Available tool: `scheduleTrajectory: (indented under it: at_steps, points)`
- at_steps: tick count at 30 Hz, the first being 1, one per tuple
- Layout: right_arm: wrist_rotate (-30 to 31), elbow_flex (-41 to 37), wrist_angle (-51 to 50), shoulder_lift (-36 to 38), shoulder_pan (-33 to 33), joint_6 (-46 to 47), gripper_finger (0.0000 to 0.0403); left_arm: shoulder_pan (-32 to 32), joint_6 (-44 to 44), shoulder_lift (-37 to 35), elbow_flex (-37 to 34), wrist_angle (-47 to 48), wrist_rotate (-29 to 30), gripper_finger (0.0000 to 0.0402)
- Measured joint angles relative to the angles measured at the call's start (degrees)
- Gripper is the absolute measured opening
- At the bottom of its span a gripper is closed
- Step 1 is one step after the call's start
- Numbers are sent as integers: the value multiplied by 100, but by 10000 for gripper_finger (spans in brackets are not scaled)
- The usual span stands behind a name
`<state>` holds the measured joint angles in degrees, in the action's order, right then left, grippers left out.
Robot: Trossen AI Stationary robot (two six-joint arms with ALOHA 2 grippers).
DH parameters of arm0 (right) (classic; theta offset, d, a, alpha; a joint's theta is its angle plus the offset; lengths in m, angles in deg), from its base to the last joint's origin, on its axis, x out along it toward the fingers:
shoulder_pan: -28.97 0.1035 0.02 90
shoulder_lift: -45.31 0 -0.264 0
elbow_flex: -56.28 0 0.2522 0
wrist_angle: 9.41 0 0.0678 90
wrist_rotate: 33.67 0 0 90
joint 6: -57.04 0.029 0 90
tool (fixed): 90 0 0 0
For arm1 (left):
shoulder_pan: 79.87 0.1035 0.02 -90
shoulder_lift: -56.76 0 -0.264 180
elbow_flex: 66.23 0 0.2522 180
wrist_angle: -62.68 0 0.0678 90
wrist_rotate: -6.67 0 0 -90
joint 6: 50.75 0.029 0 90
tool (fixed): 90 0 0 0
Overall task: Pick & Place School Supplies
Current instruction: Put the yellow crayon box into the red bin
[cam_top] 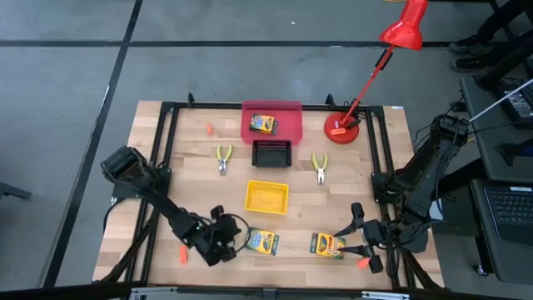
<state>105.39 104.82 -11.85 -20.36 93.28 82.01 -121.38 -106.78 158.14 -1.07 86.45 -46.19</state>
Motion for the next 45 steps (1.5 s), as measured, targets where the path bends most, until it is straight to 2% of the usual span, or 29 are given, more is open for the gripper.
scheduleTrajectory:
  at_steps: [4, 11, 20, 26, 33, 38, 45]
  points:
    - [-18, 0, -21, -208, -96, 29, 181, -119, 221, -20, -8, -367, 386, 2]
    - [-409, 0, -159, -838, -421, 365, 181, -118, 1042, 81, -4, -1607, 346, 2]
    - [-1738, 0, 815, -1742, -1288, 270, 181, 69, 1102, 631, -9, -1858, 167, 2]
    - [-2096, 0, 1219, -1792, -1550, -19, 181, 95, 921, 840, -17, -1926, 261, 2]
    - [-2699, 0, 1615, -1795, -1826, -265, 181, 95, 810, 847, -24, -1640, 638, 2]
    - [-2795, 0, 1617, -1795, -1880, -295, 181, 38, 728, 821, -35, -1574, 950, 2]
    - [-2813, 0, 1614, -1795, -1882, -337, 181, -97, 571, 706, -42, -1394, 1092, 2]
